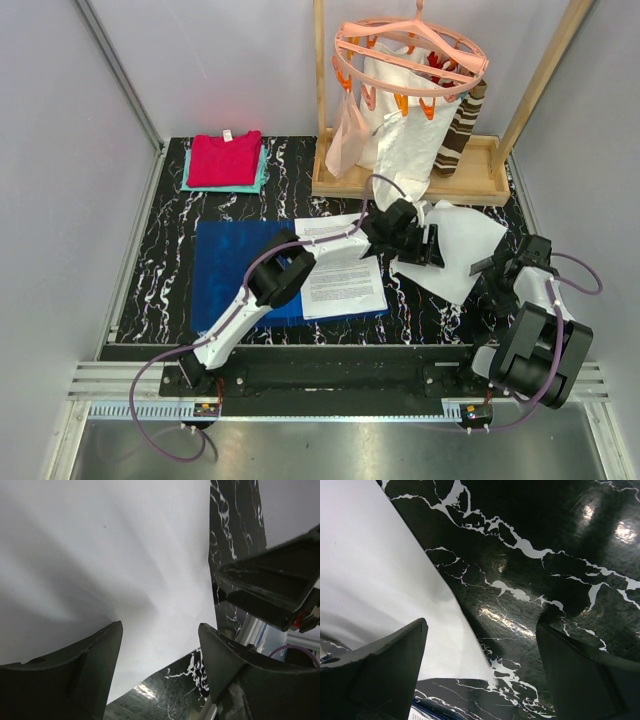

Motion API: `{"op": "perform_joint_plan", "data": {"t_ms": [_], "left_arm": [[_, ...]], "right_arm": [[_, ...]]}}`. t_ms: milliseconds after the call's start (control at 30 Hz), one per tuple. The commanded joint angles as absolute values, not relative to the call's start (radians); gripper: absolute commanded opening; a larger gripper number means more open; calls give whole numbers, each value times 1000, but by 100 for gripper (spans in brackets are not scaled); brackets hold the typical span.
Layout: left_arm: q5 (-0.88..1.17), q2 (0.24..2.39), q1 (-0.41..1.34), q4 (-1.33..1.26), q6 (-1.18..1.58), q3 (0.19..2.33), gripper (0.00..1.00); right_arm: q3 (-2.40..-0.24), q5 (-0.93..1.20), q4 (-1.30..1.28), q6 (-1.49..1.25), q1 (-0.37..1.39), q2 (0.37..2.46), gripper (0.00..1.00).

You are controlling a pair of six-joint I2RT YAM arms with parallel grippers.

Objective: Put the files into the folder

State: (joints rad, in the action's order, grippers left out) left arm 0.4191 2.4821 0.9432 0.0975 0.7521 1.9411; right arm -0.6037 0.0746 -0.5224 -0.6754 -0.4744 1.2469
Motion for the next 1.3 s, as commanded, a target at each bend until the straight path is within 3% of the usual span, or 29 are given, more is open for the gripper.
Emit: {"op": "perform_joint_plan", "data": {"t_ms": [0, 433, 667, 833, 933, 967, 1100, 1267], "left_arm": [[417, 2519, 896, 134, 768, 1859, 70], [475, 2525, 899, 101, 778, 1842, 70], [477, 2516, 899, 100, 779, 1832, 70], [477, 2508, 905, 109, 776, 1832, 70], [454, 2491, 914, 141, 741, 1850, 70], [451, 2485, 917, 164, 732, 1856, 70], [475, 2403, 936, 219, 709, 1894, 73], [514, 2104, 976, 136, 715, 1789, 83]], "right_arm": [[-641, 155, -545, -623, -480, 1290, 100], [-542, 468, -394, -676, -480, 1313, 99], [-456, 552, -263, -750, -479, 1299, 90], [-390, 533, -143, -782, -479, 1218, 72], [-383, 499, -133, -770, -480, 1136, 54], [-382, 491, -132, -772, -480, 1114, 40], [-396, 445, -140, -766, -479, 1014, 0], [-547, 353, -351, -613, -480, 841, 0]]}}
